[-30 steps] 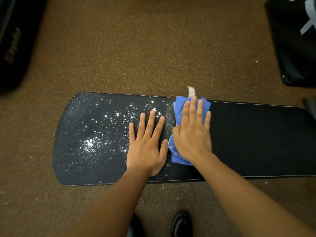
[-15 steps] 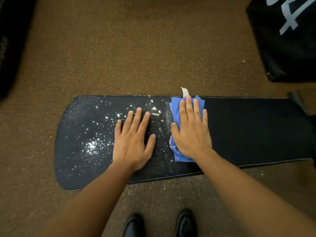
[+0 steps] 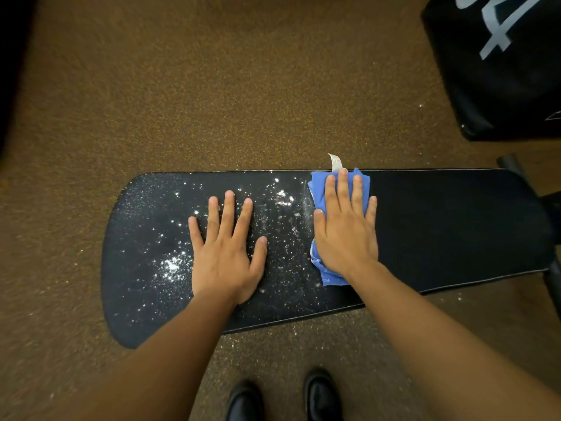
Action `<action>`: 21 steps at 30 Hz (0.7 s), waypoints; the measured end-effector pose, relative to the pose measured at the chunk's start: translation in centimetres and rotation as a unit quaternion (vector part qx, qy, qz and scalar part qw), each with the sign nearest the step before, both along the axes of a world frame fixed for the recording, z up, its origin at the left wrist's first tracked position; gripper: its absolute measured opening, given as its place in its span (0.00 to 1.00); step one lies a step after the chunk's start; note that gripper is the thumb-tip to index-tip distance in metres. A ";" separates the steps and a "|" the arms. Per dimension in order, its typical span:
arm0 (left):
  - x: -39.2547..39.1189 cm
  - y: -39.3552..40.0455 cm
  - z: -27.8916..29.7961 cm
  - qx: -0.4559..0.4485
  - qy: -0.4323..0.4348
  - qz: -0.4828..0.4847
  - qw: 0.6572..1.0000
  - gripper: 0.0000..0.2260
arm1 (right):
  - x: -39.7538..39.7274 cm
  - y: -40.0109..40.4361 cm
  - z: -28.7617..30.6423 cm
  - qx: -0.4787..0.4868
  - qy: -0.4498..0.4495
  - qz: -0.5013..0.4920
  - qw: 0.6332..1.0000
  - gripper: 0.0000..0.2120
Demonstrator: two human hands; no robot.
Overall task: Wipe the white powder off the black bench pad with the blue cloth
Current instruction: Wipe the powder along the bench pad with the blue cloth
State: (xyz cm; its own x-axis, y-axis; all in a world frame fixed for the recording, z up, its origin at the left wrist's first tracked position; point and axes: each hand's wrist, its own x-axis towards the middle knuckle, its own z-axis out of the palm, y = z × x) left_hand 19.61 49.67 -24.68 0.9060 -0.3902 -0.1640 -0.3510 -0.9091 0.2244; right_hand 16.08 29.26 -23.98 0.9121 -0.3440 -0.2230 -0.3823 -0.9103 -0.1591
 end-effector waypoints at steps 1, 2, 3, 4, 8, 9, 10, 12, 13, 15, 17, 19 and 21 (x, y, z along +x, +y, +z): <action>0.0 0.0 0.0 -0.001 -0.001 0.000 1.000 0.30 | 0.3 0.3 0.0 0.001 0.001 -0.012 1.000 0.30; 0.0 0.0 0.0 -0.001 -0.001 0.000 1.000 0.30 | 0.7 0.7 0.0 0.004 0.002 -0.024 1.000 0.29; 0.0 -0.1 0.0 -0.001 -0.003 0.001 1.000 0.30 | 1.2 1.3 0.0 0.011 -0.002 -0.031 0.999 0.29; 0.0 0.0 -0.1 -0.001 -0.005 0.003 1.000 0.30 | 1.7 1.9 0.0 0.019 -0.007 -0.029 0.999 0.29; -0.1 0.1 -0.2 -0.009 -0.009 0.006 1.000 0.30 | -1.1 5.4 -0.2 0.017 -0.034 0.069 0.997 0.29; -0.1 0.1 -0.2 -0.011 -0.008 0.006 1.000 0.30 | -3.2 5.6 -0.3 0.013 -0.032 0.109 0.993 0.29; 0.0 0.1 -0.2 -0.011 -0.008 0.006 1.000 0.30 | -5.3 5.3 -0.3 0.010 -0.027 0.142 0.989 0.29; 0.0 0.1 -0.1 -0.006 -0.007 0.007 1.000 0.30 | -7.6 2.5 -0.4 0.001 -0.010 0.162 0.987 0.29; -0.1 0.1 -0.1 -0.004 -0.006 0.006 1.000 0.30 | -7.3 0.8 -0.5 -0.006 -0.004 0.147 0.989 0.30; -0.1 0.1 0.0 -0.005 -0.008 0.008 1.000 0.30 | -4.4 -1.6 -0.4 -0.013 0.006 0.078 0.997 0.30; -0.1 0.0 0.0 -0.005 -0.009 0.010 1.000 0.30 | 0.4 -1.8 -0.5 -0.017 -0.004 -0.007 1.000 0.30; -0.1 0.0 0.1 -0.005 -0.010 0.010 1.000 0.30 | 3.7 0.0 -0.4 -0.008 -0.012 -0.046 0.999 0.31; -0.1 0.0 -0.1 -0.006 -0.013 0.010 1.000 0.30 | 3.5 2.7 -0.5 -0.006 -0.023 0.007 1.000 0.30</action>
State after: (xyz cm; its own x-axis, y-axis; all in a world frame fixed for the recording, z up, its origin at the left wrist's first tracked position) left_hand 19.48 49.66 -24.74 0.9174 -0.3739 -0.1364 -0.3388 -0.9134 0.2257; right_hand 19.55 31.94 -24.52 0.9260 -0.3334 -0.1775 -0.3620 -0.9173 -0.1658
